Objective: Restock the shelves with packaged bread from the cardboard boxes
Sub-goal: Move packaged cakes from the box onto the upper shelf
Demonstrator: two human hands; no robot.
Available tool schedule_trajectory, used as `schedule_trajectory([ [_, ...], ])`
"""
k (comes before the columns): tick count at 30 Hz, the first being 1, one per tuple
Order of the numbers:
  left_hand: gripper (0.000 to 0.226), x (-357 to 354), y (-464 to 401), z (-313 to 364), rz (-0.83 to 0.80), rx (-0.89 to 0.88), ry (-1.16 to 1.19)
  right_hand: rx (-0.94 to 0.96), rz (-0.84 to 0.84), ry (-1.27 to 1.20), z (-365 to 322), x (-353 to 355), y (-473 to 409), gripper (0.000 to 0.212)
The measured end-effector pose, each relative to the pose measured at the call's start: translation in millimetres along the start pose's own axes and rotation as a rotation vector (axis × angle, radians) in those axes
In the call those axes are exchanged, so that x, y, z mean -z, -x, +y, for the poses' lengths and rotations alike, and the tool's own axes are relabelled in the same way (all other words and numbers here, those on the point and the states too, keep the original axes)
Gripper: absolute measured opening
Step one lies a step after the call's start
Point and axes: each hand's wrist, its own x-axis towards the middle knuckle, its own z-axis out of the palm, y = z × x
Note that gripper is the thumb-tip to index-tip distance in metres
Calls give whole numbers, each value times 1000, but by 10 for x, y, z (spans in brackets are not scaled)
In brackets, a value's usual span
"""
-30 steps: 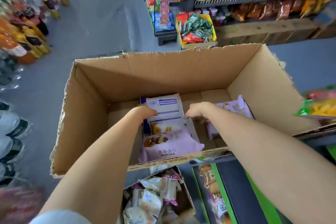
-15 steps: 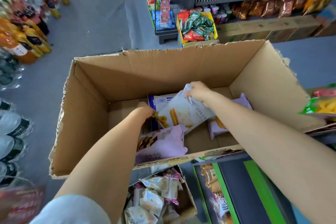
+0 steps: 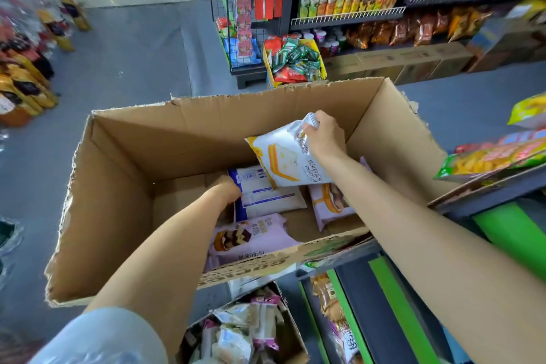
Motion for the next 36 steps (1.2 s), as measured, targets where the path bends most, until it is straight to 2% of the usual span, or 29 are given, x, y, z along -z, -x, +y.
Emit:
schedule_trajectory([
  [3,28,-74,-11,13,-4,-4,-56,-32,6,31,-8,-12,45,41],
  [7,28,-56,10,20,91,-93,-169,4,-11,80,-2,-51,56,39],
  [12,38,36,231,180,152,-95,36,74,17,149,-120,-79,127,18],
  [16,37,174,604,377,266,-186,213,122,45,157,-264,-26,201,17],
  [18,36,325,756,399,339,-241,206,157,67,162,-352,25,267,16],
  [21,34,661,1004,361,368,-362,86,228,105,213,-526,150,402,13],
  [26,24,1193,1521,338,370,-562,-249,340,106,305,-899,417,743,16],
  [29,58,1433,1914,488,369,-650,-537,461,114,323,-1173,556,1047,17],
  [31,77,1555,2174,567,388,-731,-727,539,122,298,-1321,652,1271,10],
  [32,75,1625,2281,583,414,-786,-752,569,136,265,-1382,704,1374,11],
  [35,28,1863,2536,561,432,-971,-598,617,225,182,-1522,894,1683,18],
  [36,23,1930,2630,553,418,-1016,-532,647,272,178,-1559,953,1795,16],
])
